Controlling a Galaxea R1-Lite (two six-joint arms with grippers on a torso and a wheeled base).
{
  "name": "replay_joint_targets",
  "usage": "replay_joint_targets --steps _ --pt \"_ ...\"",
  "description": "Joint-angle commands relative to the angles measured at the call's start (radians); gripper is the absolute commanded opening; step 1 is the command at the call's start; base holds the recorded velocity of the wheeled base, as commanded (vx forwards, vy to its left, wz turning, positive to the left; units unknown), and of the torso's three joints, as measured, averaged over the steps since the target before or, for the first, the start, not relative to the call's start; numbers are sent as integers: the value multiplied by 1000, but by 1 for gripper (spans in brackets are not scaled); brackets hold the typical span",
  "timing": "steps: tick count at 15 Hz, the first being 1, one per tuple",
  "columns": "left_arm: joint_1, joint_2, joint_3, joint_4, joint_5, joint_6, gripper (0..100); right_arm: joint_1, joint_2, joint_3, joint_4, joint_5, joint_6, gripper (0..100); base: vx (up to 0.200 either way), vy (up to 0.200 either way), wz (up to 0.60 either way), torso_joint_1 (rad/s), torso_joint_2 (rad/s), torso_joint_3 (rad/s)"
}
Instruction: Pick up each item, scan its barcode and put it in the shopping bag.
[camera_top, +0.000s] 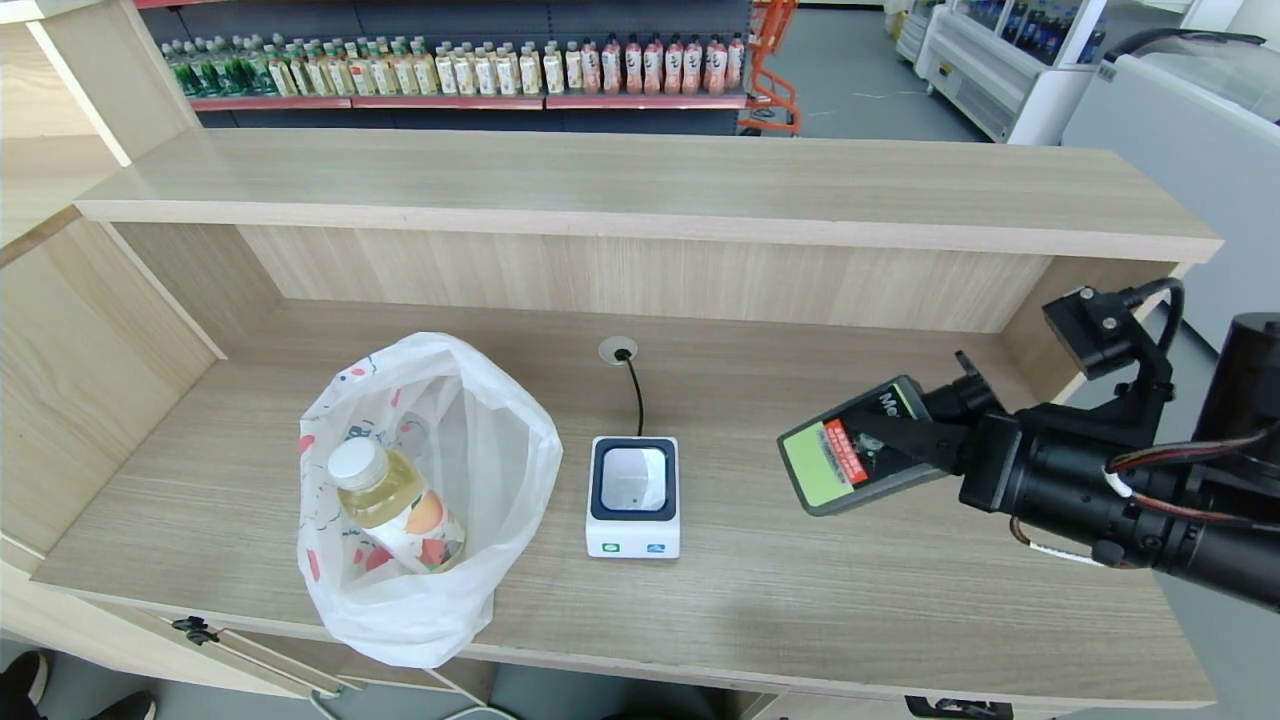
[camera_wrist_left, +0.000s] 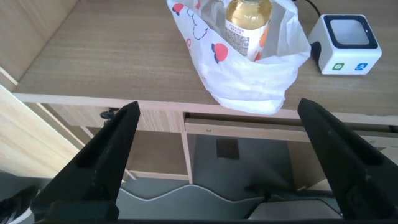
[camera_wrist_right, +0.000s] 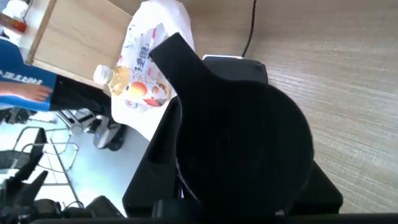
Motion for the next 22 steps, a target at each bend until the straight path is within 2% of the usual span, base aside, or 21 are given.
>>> replay_joint_targets --steps 1,6,12,15,19,22 --pt "0 2 0 0 0 -1 100 12 49 -19 -3 -27 52 0 0 0 0 0 0 0" --pt "0 2 0 0 0 1 100 38 89 -74 1 -35 146 0 0 0 0 0 0 0" --pt "0 2 0 0 0 1 100 103 138 -81 -2 -41 146 0 0 0 0 0 0 0" --pt "0 2 0 0 0 -1 100 121 164 -106 -2 -56 144 0 0 200 0 -2 2 7" --pt "0 2 0 0 0 -1 100 133 269 -183 -3 -142 124 0 0 200 0 5 4 2" --pt "0 2 0 0 0 -1 100 145 304 -196 -5 -170 126 0 0 200 0 2 2 1"
